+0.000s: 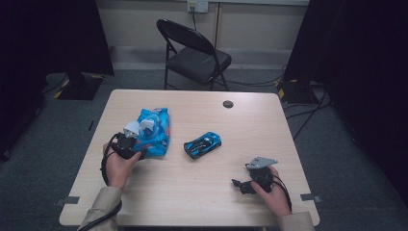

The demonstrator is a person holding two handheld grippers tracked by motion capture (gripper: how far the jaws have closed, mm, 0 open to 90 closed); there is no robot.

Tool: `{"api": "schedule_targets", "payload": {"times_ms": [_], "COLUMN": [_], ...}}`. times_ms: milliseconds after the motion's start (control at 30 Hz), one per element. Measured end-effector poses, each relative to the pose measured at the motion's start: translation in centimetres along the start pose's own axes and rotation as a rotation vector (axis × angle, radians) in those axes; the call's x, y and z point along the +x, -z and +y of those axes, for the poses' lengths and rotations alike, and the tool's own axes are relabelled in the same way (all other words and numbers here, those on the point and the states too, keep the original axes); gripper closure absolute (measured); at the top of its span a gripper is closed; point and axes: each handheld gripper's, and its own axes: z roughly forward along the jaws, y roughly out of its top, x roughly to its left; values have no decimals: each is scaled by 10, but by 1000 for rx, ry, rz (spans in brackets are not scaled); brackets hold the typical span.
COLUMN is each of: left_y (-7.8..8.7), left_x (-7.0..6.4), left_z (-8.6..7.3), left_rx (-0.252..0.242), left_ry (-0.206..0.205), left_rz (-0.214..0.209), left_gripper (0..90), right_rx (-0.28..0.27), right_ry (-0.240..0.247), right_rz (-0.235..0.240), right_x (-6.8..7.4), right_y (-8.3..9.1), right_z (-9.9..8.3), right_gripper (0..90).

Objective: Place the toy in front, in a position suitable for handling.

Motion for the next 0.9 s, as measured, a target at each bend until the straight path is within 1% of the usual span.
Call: {"api": "schedule_targets", "payload": {"times_ms": [33,67,200,300,333,400,433,500,533,567,600,633,667,700,800,833,867,900], "left_y": [0,-3,-7,-8,-8,-7,-7,-5,-3,-2,2,2,7,7,14,19,19,21], "left_x": [0,2,6,6,7,8,8,7,7,5,2,2,-1,-1,-4,-7,-7,-10], "left_z": [0,4,9,10,9,7,6,3,2,1,-1,-1,-1,-1,-1,-1,-1,-1], "left_rx": [0,3,-1,-10,-12,-30,-41,-47,-50,-60,-64,-64,-74,-74,-93,-105,-105,-106], "left_ry": [0,1,0,12,11,22,34,44,46,52,33,33,17,17,8,6,6,-1], "left_rz": [0,-12,-18,-23,-27,-34,-40,-48,-53,-56,-55,-55,-61,-61,-73,-97,-97,-109], "left_gripper": [440,439,439,439,440,439,439,421,378,378,328,316,305,297,283,296,290,290], "right_rx": [0,0,0,0,0,0,0,0,0,0,0,0,0,0,1,0,0,0], "right_ry": [0,0,0,0,0,0,0,0,0,0,0,0,0,0,0,1,1,0], "right_rz": [0,0,1,0,0,0,0,0,0,0,0,0,0,0,0,0,0,0], "right_x": [0,0,0,0,0,0,0,0,0,0,0,0,0,0,0,0,0,0], "right_y": [0,0,0,0,0,0,0,0,0,0,0,0,0,0,0,0,0,0], "right_z": [0,0,0,0,0,0,0,0,0,0,0,0,0,0,0,0,0,0], "right_gripper": [142,142,142,142,142,142,142,142,142,142,142,142,142,142,142,142,142,142]}}
